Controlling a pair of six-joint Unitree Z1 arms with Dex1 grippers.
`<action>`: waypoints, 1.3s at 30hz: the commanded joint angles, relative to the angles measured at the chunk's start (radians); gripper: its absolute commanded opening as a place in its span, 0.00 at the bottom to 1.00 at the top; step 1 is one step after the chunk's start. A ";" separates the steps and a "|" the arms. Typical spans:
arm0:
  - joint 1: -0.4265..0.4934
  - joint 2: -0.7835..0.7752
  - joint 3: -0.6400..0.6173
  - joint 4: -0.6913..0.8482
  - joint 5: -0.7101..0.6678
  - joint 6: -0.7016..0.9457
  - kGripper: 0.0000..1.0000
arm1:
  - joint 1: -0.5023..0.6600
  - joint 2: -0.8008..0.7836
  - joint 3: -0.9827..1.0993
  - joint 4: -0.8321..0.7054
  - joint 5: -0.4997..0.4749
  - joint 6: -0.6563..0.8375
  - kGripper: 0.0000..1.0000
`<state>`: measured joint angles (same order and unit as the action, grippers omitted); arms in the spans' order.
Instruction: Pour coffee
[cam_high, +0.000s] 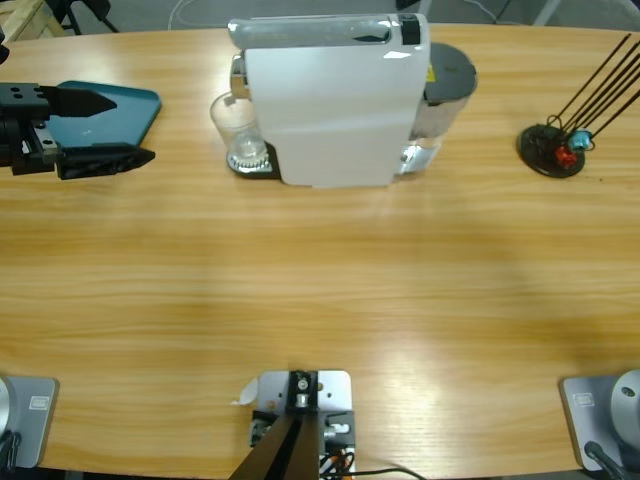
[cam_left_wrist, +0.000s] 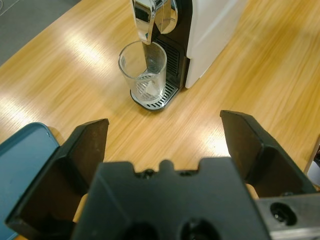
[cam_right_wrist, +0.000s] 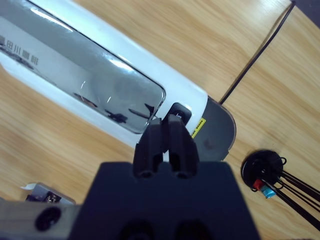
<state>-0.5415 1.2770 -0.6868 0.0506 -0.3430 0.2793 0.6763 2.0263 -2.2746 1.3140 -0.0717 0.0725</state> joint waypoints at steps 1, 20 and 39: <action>-0.008 -0.002 0.038 0.002 0.008 -0.012 0.97 | -0.011 0.061 -0.001 0.016 -0.056 -0.016 0.00; -0.007 -0.002 0.047 -0.006 0.024 -0.019 0.97 | -0.012 0.083 0.018 0.018 -0.053 -0.028 0.00; -0.003 -0.017 0.051 -0.006 0.025 -0.022 0.97 | -0.005 -0.051 -0.050 0.022 -0.079 -0.029 1.00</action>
<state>-0.5415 1.2770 -0.6711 0.0493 -0.3338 0.2671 0.6740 2.0386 -2.2619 1.3235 -0.1189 0.0447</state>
